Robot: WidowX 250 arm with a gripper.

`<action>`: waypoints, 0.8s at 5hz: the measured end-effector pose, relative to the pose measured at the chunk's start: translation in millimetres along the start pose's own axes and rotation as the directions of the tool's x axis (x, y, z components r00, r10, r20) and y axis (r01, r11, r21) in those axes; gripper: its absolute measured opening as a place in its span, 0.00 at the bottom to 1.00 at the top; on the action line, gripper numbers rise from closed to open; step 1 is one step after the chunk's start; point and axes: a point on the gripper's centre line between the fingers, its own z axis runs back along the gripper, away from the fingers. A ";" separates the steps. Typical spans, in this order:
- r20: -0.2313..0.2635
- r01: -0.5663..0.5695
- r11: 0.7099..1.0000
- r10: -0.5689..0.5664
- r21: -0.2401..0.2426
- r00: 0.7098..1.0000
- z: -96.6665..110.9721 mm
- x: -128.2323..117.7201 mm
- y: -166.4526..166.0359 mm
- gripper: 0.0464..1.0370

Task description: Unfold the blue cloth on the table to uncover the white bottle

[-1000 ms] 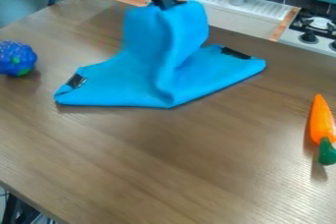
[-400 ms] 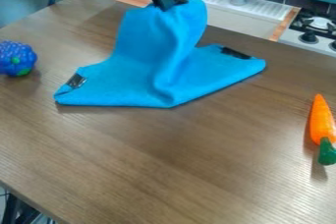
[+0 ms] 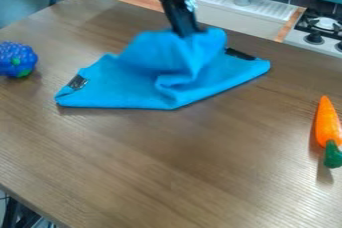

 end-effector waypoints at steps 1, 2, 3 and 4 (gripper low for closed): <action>-0.096 0.061 0.997 -0.057 0.043 0.994 -32.9 -6.7 -19.9 0.00; -0.166 0.138 0.988 -0.125 0.072 0.978 -63.1 -11.6 -43.8 0.01; -0.204 0.165 0.983 -0.144 0.086 0.968 -84.0 -18.8 -56.0 0.00; -0.196 0.201 0.976 -0.181 0.087 0.964 -84.9 -20.7 -74.1 0.00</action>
